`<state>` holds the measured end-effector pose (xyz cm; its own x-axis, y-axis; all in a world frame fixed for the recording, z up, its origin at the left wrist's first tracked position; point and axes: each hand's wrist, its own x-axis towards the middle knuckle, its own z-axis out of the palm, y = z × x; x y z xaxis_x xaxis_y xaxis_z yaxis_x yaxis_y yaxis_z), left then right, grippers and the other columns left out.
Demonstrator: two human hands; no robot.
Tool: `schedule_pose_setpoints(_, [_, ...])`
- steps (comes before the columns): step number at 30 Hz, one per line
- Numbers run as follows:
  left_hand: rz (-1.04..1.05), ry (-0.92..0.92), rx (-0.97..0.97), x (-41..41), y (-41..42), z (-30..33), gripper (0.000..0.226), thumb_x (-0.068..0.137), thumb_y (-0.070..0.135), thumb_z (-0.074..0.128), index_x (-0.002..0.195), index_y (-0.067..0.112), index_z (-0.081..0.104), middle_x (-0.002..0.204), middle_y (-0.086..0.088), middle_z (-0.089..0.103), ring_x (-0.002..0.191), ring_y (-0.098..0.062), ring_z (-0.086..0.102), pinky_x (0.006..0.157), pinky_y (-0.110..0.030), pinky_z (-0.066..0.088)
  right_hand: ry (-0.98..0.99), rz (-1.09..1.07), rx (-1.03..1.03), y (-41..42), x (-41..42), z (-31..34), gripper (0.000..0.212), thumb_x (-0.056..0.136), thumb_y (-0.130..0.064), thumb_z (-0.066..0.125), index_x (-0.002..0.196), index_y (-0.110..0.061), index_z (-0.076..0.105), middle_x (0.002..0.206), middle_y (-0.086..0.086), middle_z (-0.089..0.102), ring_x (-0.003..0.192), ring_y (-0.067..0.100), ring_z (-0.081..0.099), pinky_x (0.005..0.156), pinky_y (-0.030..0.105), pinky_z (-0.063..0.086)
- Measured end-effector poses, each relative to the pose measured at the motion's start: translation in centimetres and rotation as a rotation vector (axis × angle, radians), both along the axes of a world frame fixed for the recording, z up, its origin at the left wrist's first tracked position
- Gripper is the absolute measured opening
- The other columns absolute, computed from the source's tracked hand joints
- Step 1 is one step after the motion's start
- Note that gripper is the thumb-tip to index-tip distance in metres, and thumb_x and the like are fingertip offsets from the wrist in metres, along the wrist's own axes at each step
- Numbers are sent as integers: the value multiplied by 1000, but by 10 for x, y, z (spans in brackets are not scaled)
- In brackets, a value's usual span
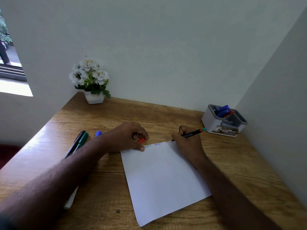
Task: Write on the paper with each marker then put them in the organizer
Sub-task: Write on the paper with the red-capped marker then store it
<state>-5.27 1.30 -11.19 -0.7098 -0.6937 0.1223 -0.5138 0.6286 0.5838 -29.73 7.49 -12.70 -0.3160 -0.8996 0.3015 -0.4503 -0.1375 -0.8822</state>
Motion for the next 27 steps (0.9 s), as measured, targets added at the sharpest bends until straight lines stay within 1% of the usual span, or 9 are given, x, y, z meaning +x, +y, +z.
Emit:
schedule_pose_setpoints(2, [-2,-3,1,0,0,0,40,77,32,81,115,32,67,110,18,58,99,8,49,76,-7,37,7,6,3,0,1,0,31,74,6,63,56,-1,39,53,0,37,52,8,33,48,20,27])
schedule_pose_setpoints(7, [0,1,2,0,0,-1,39,77,33,81,114,33,68,111,15,59,100,4,50,78,-14,41,12,14,5,-1,2,1,32,74,6,62,55,-6,40,53,0,34,52,9,31,48,21,26])
schedule_pose_setpoints(11, [2,-3,9,-1,0,-1,40,77,32,81,115,32,67,111,14,59,100,1,51,78,-12,42,8,19,10,1,0,2,31,74,7,62,55,-5,41,52,0,34,50,7,30,46,19,25])
schedule_pose_setpoints(15, [1,-10,18,0,-2,-3,39,77,33,81,114,34,66,111,15,59,101,-2,52,79,-16,44,-3,13,-2,1,1,2,31,74,8,62,55,-6,42,52,0,35,50,6,30,45,18,25])
schedule_pose_setpoints(17, [-1,-11,19,0,-3,-3,39,77,33,80,114,35,66,110,16,58,100,0,51,78,-16,42,-1,9,1,0,2,2,32,74,8,62,55,-7,42,53,2,35,51,8,31,46,20,26])
schedule_pose_setpoints(20, [-7,-10,21,0,-2,-3,39,77,34,80,114,34,66,112,14,59,101,-3,53,82,-21,46,11,8,-2,-1,0,2,32,75,7,63,55,-7,41,54,3,36,53,11,34,47,21,28])
schedule_pose_setpoints(22, [-6,-13,24,0,-2,-2,40,78,33,80,115,33,66,113,14,59,103,-3,52,83,-20,46,22,8,0,-1,1,1,31,75,7,62,55,-4,40,53,3,36,53,11,34,47,21,28])
schedule_pose_setpoints(25, [-5,-13,22,0,-1,-2,40,78,33,80,115,33,66,111,15,58,100,-1,51,79,-15,42,16,-8,-14,-2,0,1,33,74,6,63,54,-6,40,53,3,37,55,15,36,49,26,30])
schedule_pose_setpoints(27, [-2,-8,20,0,-1,-2,39,78,32,80,115,33,66,110,15,59,99,-3,52,78,-15,43,-3,-34,-36,-2,-2,1,32,74,7,63,55,-3,40,54,7,38,56,18,37,49,25,30])
